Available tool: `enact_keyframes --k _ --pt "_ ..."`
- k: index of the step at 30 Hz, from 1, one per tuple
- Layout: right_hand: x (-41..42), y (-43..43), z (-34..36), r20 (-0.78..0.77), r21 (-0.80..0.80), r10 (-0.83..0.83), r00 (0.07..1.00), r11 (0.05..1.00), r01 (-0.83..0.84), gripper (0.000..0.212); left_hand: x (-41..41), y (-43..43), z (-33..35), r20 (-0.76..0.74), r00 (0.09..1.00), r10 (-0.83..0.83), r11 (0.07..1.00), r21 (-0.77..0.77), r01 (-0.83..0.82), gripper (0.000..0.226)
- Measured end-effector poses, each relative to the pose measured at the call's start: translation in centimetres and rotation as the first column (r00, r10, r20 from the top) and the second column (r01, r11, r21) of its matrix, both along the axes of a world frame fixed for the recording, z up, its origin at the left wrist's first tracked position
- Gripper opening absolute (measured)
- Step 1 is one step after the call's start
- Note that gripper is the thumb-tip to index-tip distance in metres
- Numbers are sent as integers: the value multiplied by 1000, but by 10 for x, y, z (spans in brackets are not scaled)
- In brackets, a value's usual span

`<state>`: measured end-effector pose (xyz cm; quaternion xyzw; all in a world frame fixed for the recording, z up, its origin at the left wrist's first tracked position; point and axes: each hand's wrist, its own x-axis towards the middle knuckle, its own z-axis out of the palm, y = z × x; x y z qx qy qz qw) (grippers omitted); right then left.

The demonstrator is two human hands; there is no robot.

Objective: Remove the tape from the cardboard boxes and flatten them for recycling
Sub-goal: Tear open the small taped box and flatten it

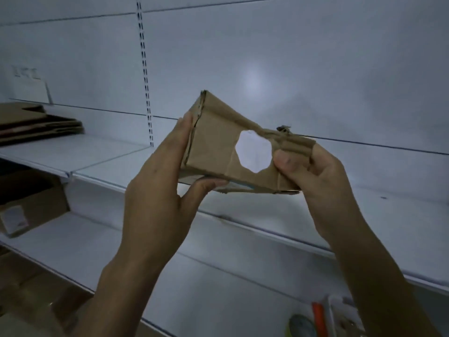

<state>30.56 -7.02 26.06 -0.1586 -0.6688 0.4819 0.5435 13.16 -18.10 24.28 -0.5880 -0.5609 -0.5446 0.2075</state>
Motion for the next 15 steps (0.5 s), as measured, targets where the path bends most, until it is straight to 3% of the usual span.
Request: enact_keyframes --k 2,4,10,13,15 --pt "5 -1 -4 18 69 -212 977 975 210 37 4 9 -4 -84 995 55 998 26 -53 76" --pt "7 -3 -12 -27 46 -276 961 960 277 40 9 19 -8 -95 994 60 997 58 -54 72" --pt "8 -4 -50 -137 -224 -225 965 956 192 71 17 29 -33 21 1000 14 999 35 -15 61" --pt "9 1 -61 -151 -277 -200 968 949 153 66 11 26 -42 68 986 -152 988 -19 154 67" --pt "11 5 -62 -166 -272 -177 970 954 127 64 6 23 -43 186 939 -291 953 -35 302 70"
